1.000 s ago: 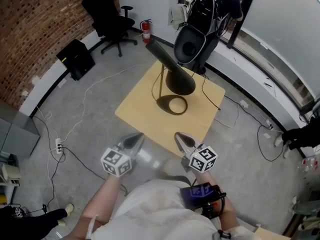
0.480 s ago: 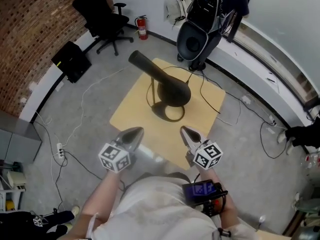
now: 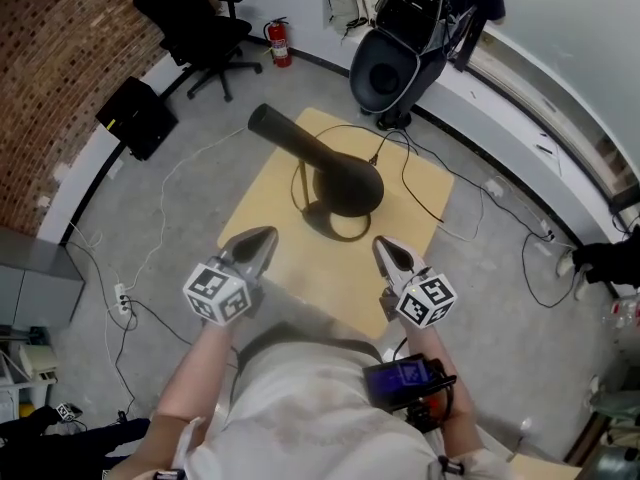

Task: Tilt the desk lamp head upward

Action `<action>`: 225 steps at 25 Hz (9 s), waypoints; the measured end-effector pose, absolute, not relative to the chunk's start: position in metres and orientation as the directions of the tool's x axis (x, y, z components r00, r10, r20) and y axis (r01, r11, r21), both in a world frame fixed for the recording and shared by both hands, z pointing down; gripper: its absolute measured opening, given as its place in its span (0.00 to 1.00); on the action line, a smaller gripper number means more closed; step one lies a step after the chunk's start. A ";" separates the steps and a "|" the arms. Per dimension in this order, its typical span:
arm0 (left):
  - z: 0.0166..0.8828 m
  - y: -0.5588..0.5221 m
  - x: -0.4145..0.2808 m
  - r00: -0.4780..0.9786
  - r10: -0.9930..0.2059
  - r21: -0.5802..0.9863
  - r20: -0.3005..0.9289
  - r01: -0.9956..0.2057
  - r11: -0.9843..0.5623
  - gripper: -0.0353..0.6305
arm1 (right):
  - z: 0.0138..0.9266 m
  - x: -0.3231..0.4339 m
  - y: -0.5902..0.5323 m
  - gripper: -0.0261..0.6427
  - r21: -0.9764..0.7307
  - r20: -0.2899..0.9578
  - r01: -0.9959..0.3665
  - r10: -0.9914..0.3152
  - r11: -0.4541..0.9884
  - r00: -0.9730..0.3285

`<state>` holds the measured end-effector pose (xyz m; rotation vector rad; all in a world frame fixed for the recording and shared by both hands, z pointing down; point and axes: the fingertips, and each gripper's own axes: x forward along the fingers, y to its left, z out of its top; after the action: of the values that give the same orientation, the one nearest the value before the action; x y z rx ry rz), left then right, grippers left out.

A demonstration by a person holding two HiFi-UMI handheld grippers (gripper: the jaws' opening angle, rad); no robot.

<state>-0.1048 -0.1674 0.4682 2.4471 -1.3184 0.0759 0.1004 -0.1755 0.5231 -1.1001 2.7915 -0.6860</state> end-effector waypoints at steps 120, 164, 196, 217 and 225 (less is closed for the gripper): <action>0.307 -0.293 -0.088 0.690 -0.703 -0.139 0.172 -0.689 -0.711 0.47 | 0.495 0.114 -0.275 0.52 -0.766 0.070 -0.519 -0.752 0.380 -0.655; 0.338 -0.296 -0.106 0.755 -0.646 0.177 0.114 -0.655 -0.734 0.49 | 0.396 0.160 -0.277 0.47 -0.492 0.179 -0.792 -0.848 0.361 -0.498; 0.372 -0.293 -0.106 0.789 -0.594 0.214 0.156 -0.614 -0.760 0.51 | 0.321 0.151 -0.273 0.45 -0.222 0.195 -0.907 -0.895 0.357 -0.400; 0.398 -0.294 -0.099 0.787 -0.574 0.178 0.224 -0.613 -0.770 0.49 | 0.269 0.135 -0.274 0.43 -0.056 0.131 -0.929 -0.920 0.365 -0.369; 0.405 -0.296 -0.099 0.788 -0.574 0.194 0.222 -0.612 -0.766 0.47 | 0.252 0.123 -0.274 0.43 0.008 0.121 -0.932 -0.925 0.363 -0.360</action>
<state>-0.0990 -0.2960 0.4047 2.7236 -0.9204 0.2186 0.1235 -0.2745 0.2522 -1.8309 2.6781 -0.1004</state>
